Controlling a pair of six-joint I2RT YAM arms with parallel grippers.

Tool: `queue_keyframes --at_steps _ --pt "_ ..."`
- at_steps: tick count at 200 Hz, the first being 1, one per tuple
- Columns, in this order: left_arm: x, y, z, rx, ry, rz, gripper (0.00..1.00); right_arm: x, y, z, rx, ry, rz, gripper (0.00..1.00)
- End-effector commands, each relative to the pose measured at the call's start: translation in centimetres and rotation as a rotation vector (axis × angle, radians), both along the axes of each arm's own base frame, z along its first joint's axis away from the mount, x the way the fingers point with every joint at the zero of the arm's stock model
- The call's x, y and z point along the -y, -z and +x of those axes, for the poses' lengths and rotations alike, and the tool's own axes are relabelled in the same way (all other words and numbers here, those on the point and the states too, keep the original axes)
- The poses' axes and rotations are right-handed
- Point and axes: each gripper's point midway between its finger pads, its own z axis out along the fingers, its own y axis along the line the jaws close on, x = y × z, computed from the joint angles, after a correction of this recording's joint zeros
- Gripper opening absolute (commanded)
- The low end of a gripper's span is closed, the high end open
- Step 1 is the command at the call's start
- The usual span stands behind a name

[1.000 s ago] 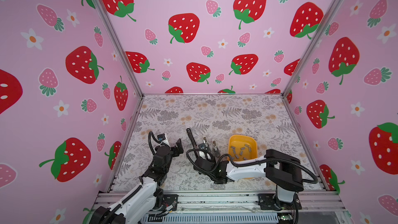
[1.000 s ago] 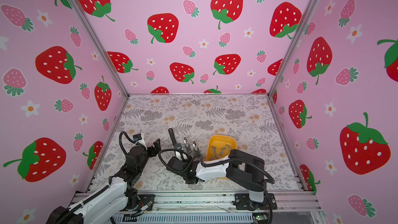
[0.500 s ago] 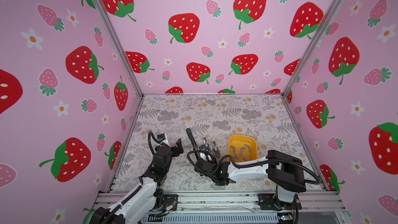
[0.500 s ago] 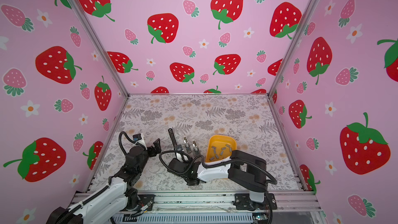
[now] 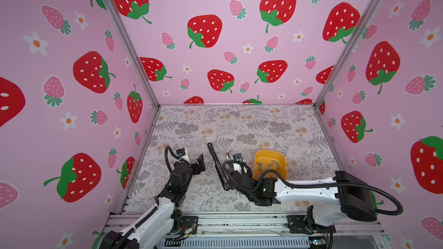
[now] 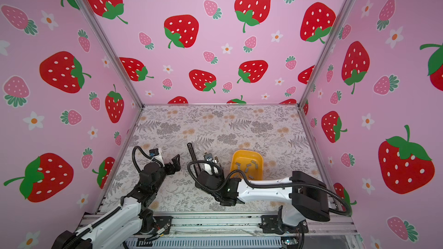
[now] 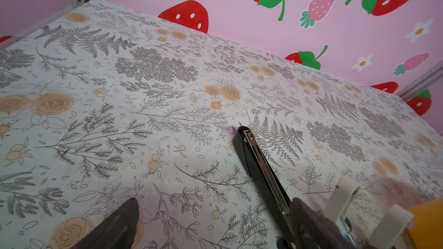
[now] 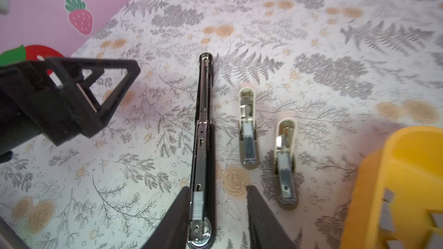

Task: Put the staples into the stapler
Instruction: 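Move the right gripper back over the yellow tray of staples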

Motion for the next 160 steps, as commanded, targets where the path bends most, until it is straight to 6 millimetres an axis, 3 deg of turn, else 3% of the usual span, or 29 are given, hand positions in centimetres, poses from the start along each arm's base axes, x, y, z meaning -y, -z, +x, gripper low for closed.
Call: queue_keyframes --at_steps 1,49,92,127,160 --pt "1.6 -1.9 0.3 0.077 0.095 -0.020 0.99 4.1 -0.7 1.2 0.052 0.103 -0.074 0.46" --pt "2.4 -1.9 0.1 0.081 0.143 -0.020 0.99 11.1 0.6 4.1 0.003 0.277 -0.157 0.48" --pt "2.6 -1.7 0.3 0.064 0.149 -0.016 0.99 15.2 3.4 6.0 -0.067 0.347 -0.202 0.48" --pt "2.3 -1.8 0.2 0.076 0.129 -0.014 0.99 16.8 5.0 8.3 -0.108 0.379 -0.198 0.48" --pt "2.3 -1.7 0.5 0.066 0.123 -0.011 0.99 16.7 5.7 9.7 -0.146 0.366 -0.183 0.45"
